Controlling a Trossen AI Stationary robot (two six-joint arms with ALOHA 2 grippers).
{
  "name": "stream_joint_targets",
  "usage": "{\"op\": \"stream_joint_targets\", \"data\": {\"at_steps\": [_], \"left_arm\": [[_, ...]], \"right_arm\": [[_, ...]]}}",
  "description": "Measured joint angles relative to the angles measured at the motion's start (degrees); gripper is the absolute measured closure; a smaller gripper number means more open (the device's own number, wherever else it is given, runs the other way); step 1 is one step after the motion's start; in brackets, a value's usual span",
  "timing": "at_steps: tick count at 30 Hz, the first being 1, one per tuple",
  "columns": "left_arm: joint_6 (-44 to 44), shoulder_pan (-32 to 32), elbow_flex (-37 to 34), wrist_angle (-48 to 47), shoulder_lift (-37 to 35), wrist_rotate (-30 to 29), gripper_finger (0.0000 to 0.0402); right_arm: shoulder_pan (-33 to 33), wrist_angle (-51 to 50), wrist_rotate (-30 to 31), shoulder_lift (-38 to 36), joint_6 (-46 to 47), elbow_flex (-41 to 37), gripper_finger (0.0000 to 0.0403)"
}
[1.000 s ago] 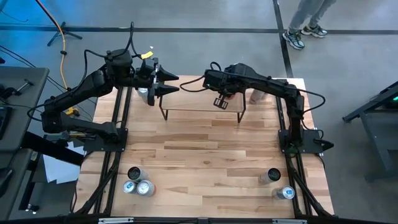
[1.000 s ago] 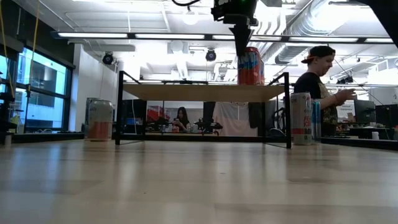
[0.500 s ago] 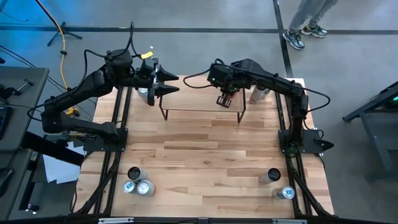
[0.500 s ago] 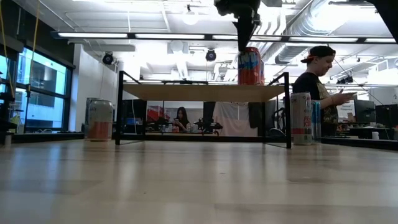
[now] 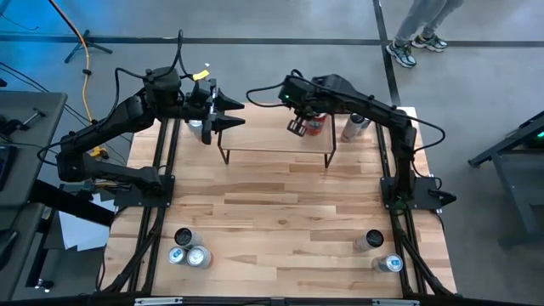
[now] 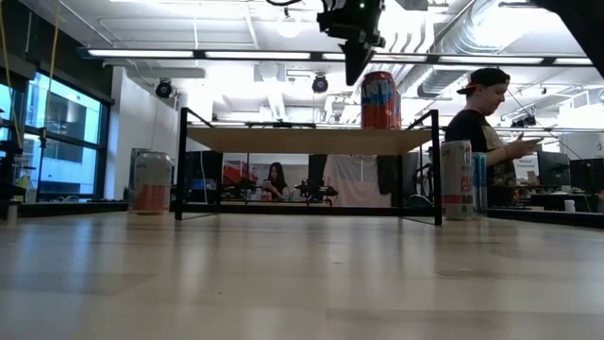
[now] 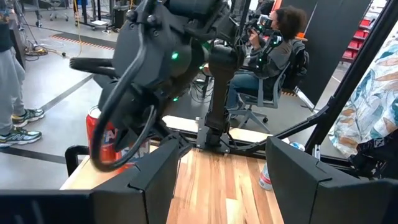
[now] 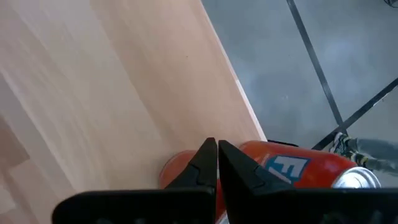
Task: Place canned beverage on shelf
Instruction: Put the red soda can on the shelf aligned with the red soda can
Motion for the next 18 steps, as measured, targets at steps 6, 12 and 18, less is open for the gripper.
{"op": "stream_joint_targets", "data": {"at_steps": [6,12,18], "left_arm": [[0.0,0.0,0.0,0.0,0.0,0.0,0.0198],[0.0,0.0,0.0,0.0,0.0,0.0,0.0198],[-0.1,0.0,0.0,0.0,0.0,0.0,0.0198]], "right_arm": [[0.2,-0.8,0.0,0.4,0.0,0.0,0.0403],[1.0,-6.2,1.4,0.4,0.0,0.0,0.0403],[1.4,-7.5,1.9,0.4,-0.4,0.0,0.0403]]}}
